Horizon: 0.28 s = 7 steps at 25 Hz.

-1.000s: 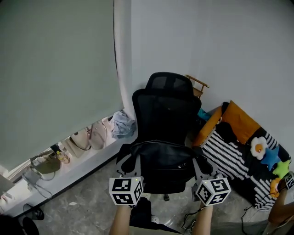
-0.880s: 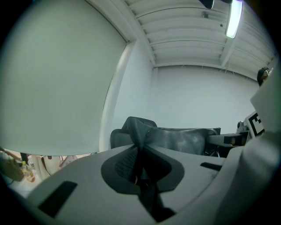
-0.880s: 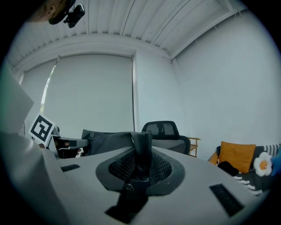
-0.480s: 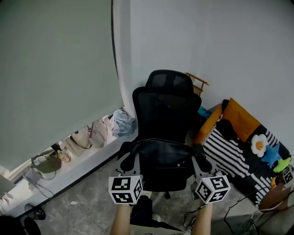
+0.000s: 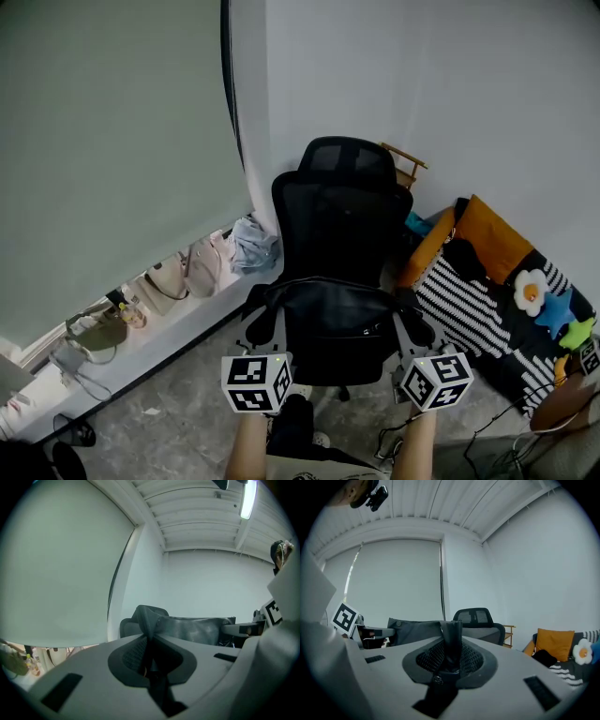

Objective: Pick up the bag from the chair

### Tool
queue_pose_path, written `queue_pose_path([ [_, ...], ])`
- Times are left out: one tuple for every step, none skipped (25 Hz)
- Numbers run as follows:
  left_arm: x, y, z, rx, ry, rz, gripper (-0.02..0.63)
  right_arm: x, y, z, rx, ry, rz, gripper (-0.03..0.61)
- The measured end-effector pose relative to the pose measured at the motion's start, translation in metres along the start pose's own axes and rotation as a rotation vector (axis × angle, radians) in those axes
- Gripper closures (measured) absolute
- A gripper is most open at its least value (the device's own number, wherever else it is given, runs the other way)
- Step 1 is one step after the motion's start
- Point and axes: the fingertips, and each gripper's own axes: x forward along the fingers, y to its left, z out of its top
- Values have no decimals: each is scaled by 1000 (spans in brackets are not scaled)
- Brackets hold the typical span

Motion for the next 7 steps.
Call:
queue_pose_path([
  [1, 0, 0, 0, 1, -2, 586, 0, -1, 1, -1, 0, -2, 494],
  [1, -1, 0, -1, 2, -4, 586, 1, -1, 1, -3, 0, -3, 494],
  [2, -1, 0, -2, 2, -5, 586, 1, -1, 2, -4, 0, -4, 494],
  [2, -1, 1, -3, 2, -6, 586, 1, -1, 3, -5, 0, -5, 494],
  [2, 0, 1, -4, 2, -8, 586, 1, -1, 3, -6, 0, -6, 494],
  [1, 0, 2, -4, 2, -9, 586, 1, -1, 4, -6, -1, -7, 494],
  [1, 0, 2, -3, 2, -11, 586, 1, 0, 4, -6, -1, -8, 494],
])
